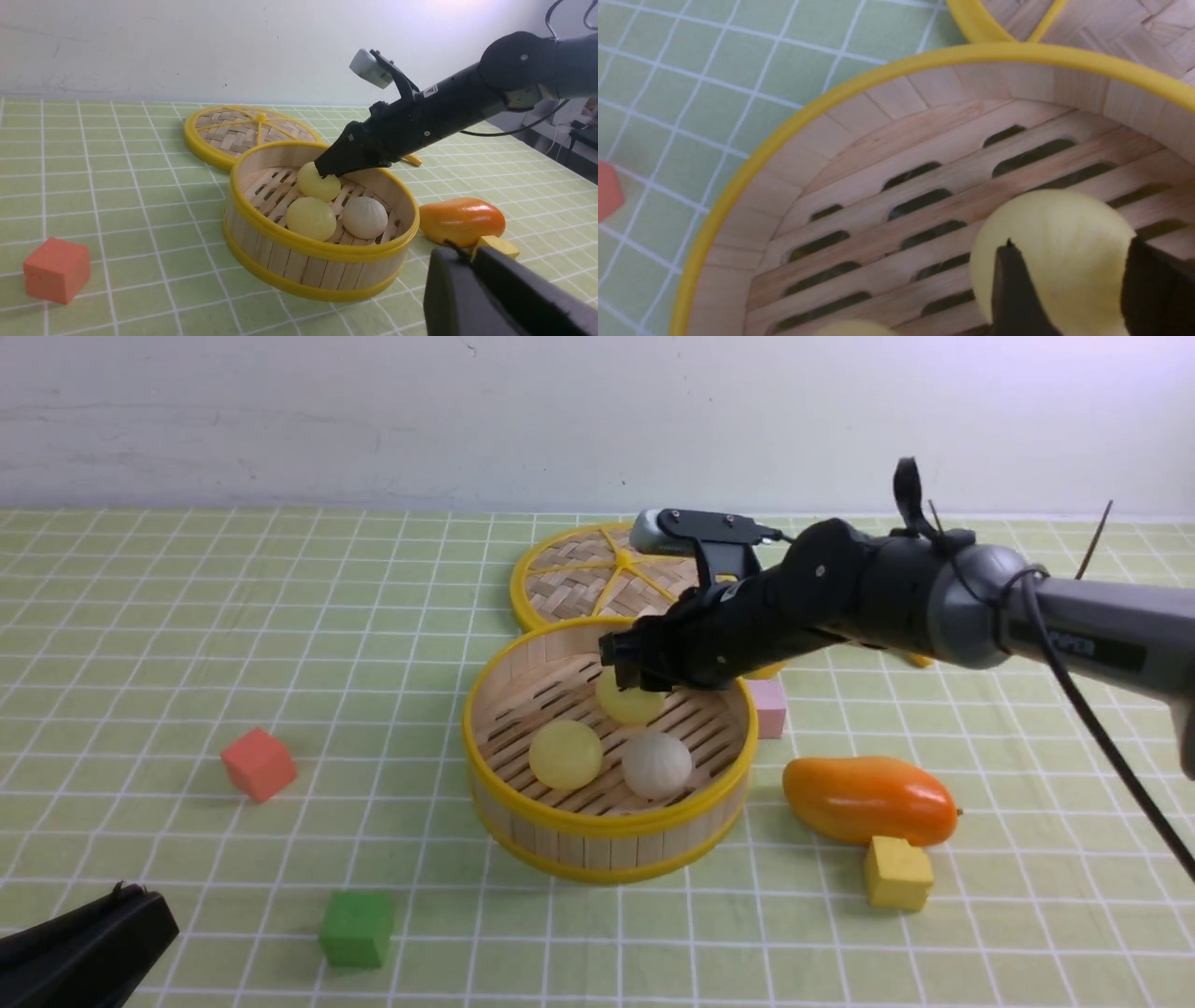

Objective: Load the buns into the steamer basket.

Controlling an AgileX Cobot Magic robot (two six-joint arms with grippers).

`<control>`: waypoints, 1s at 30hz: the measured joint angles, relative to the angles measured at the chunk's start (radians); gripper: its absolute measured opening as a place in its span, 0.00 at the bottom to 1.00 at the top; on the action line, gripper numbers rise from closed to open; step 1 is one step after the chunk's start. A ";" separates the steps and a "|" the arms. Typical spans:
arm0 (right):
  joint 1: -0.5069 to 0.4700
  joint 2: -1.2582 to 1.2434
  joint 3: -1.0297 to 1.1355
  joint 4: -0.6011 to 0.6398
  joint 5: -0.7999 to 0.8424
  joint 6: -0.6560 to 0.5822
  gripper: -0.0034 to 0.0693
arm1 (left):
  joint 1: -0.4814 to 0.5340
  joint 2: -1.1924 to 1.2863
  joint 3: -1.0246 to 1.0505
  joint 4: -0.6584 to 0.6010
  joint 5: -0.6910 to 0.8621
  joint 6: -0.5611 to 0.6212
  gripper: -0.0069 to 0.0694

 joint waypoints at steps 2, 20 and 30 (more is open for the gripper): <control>-0.004 -0.062 0.000 0.000 0.084 0.000 0.59 | 0.000 0.000 0.000 0.000 0.000 0.000 0.16; 0.018 -1.062 0.607 -0.436 0.348 0.367 0.02 | 0.000 0.000 0.000 0.000 0.001 0.000 0.19; 0.019 -1.509 0.893 -0.686 0.320 0.543 0.07 | 0.000 0.000 0.000 0.000 0.000 0.000 0.20</control>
